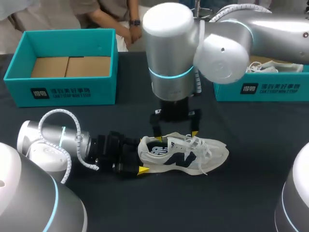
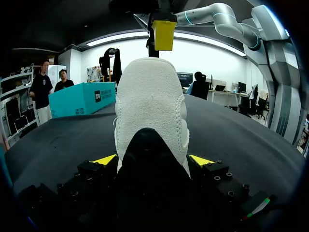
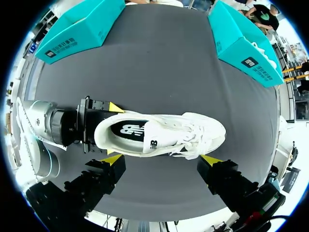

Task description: Take the shoe out of the shoebox, open the shoe tongue, remove and reinsert the insole, then place the shoe into the shoebox

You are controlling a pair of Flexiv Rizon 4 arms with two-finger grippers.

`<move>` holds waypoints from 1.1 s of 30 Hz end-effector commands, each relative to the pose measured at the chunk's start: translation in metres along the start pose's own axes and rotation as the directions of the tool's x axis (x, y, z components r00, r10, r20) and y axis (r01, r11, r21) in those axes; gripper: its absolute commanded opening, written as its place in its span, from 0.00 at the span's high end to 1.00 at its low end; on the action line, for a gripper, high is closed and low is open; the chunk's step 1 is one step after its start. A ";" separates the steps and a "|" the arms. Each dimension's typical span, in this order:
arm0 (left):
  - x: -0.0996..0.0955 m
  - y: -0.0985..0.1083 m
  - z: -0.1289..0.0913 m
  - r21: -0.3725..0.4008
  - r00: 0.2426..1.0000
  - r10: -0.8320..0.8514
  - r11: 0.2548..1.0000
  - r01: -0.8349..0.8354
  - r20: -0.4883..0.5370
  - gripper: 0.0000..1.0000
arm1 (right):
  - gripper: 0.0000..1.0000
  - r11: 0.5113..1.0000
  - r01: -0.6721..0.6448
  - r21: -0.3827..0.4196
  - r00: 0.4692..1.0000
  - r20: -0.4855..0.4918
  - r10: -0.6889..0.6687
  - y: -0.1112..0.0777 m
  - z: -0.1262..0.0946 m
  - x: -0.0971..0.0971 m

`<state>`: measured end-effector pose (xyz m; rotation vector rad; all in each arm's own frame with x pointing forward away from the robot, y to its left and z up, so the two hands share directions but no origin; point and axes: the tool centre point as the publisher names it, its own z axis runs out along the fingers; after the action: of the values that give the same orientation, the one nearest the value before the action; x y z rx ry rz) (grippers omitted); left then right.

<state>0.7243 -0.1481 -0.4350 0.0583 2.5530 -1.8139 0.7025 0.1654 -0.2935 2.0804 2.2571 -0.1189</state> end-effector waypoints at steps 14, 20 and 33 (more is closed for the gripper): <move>0.001 0.004 0.004 -0.002 1.000 0.000 1.000 0.000 0.001 1.00 | 0.00 0.999 -0.036 -0.030 0.985 0.166 0.041 -0.001 0.030 0.024; 0.001 0.004 0.004 -0.002 1.000 0.000 1.000 0.000 0.001 1.00 | 0.00 0.997 -0.067 -0.045 0.980 0.187 0.074 0.000 0.042 0.016; 0.001 0.004 0.004 -0.002 1.000 0.000 1.000 0.000 0.001 1.00 | 0.00 0.993 -0.099 -0.063 0.976 0.188 0.109 0.008 0.053 -0.001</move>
<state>0.7243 -0.1482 -0.4350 0.0583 2.5529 -1.8140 0.7095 0.1650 -0.3446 2.0506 2.0080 -0.2495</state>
